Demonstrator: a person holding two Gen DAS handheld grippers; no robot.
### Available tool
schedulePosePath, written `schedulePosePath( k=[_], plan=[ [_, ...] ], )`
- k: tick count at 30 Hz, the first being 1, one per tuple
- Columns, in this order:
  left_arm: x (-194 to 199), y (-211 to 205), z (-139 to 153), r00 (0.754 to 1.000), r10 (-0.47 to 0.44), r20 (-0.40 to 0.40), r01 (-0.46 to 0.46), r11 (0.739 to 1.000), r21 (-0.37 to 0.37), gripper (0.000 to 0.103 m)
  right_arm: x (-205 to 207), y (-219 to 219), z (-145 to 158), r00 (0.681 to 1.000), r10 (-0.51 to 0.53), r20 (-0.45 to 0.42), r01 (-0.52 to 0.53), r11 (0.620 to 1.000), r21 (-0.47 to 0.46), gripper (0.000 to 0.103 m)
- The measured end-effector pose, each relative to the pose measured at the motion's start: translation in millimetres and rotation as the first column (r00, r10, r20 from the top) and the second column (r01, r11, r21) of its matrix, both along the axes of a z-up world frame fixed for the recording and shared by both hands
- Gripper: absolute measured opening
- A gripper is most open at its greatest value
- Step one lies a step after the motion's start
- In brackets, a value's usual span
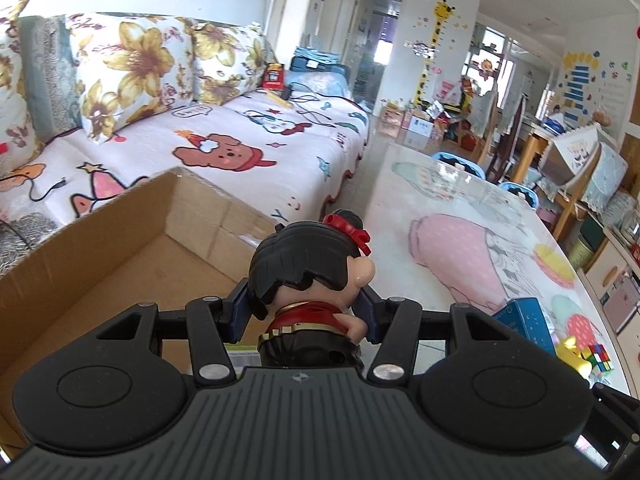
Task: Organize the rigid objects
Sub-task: 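Carry the doll and blue box into the cardboard box and open both tools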
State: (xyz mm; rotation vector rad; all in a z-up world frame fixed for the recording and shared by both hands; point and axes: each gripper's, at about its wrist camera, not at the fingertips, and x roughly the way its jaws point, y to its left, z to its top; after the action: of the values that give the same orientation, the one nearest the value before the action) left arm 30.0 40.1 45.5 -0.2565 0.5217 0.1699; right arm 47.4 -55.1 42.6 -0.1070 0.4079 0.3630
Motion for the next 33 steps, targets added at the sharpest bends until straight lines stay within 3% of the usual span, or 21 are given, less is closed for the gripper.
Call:
schedulePosePath(
  k=[10, 28, 31, 33],
  plan=[
    [-3, 23, 1, 0.985, 0.167, -0.05, -0.168, 0.986, -0.015, 0.066, 29, 52, 5, 0.994, 0.109, -0.006, -0.109, 0.993, -0.04, 0.024],
    [-7, 27, 3, 0.97, 0.213, -0.118, -0.217, 0.976, -0.02, 0.066, 65, 120, -17, 0.967, 0.246, -0.072, -0.255, 0.956, -0.145, 0.024],
    [-6, 28, 2, 0.969, 0.212, -0.128, -0.217, 0.976, -0.025, 0.066, 60, 120, -18, 0.963, 0.261, -0.07, -0.269, 0.949, -0.162, 0.032],
    [-6, 28, 3, 0.97, 0.205, -0.129, -0.209, 0.978, -0.024, 0.067, 53, 118, -15, 0.965, 0.258, -0.052, -0.264, 0.949, -0.173, 0.056]
  ],
)
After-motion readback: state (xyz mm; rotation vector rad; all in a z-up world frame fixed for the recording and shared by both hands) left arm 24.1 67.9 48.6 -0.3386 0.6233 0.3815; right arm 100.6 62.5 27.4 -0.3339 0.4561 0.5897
